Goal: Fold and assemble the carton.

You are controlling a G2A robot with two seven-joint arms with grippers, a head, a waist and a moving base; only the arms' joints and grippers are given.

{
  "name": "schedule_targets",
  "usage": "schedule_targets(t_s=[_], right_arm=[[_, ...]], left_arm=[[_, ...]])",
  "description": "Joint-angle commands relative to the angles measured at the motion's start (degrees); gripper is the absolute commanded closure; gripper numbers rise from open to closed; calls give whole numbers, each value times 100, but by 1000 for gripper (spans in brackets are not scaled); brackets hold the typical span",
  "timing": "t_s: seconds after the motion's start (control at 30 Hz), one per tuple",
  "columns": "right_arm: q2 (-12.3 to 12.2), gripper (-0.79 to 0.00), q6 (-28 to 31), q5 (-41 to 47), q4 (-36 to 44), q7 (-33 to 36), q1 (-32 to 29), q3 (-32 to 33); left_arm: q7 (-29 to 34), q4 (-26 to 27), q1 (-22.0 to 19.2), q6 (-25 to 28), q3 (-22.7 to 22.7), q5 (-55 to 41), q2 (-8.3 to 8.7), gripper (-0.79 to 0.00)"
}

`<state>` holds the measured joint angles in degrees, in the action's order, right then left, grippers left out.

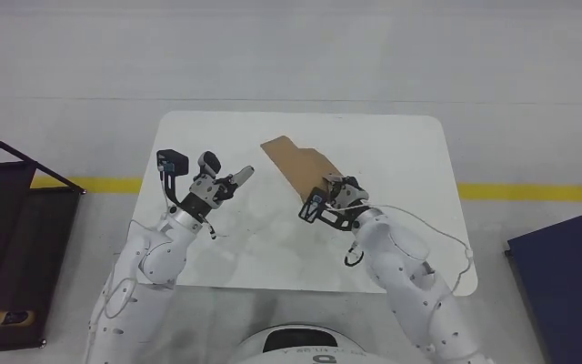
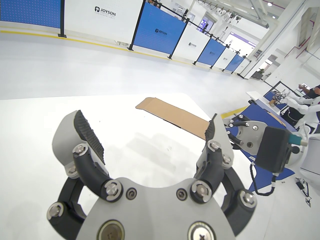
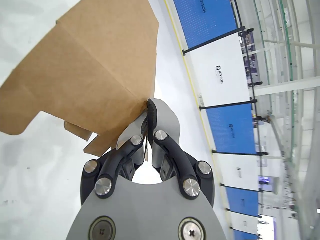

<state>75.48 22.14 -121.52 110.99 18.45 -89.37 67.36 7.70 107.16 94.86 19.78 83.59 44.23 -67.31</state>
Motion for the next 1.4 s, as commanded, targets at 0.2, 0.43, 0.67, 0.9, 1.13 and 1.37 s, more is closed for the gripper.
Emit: schedule_targets(t_s=[0.2,0.43,0.67,0.9,1.13,1.37], right_arm=[[43,0,1269,5651,-1371,-1327,164,1123],[58,0,2196,7999,-2352,-1407,562,1040],[59,0,2174,8094,-2475,-1357,738,952],[59,0,2174,8094,-2475,-1357,738,952],[286,0,2969,9470,-3443,-2780,1160,234],[569,0,3266,9476,-4582,-3815,1879,-378]], left_arm=[[0,0,0,0,0,0,0,-785],[0,0,0,0,0,0,0,-785],[0,0,0,0,0,0,0,-785],[-31,-23,6,17,-6,155,4,-785],[-274,-524,-161,165,-506,-1738,-120,-785],[1069,-1125,-722,550,-1072,-4395,-209,-785]])
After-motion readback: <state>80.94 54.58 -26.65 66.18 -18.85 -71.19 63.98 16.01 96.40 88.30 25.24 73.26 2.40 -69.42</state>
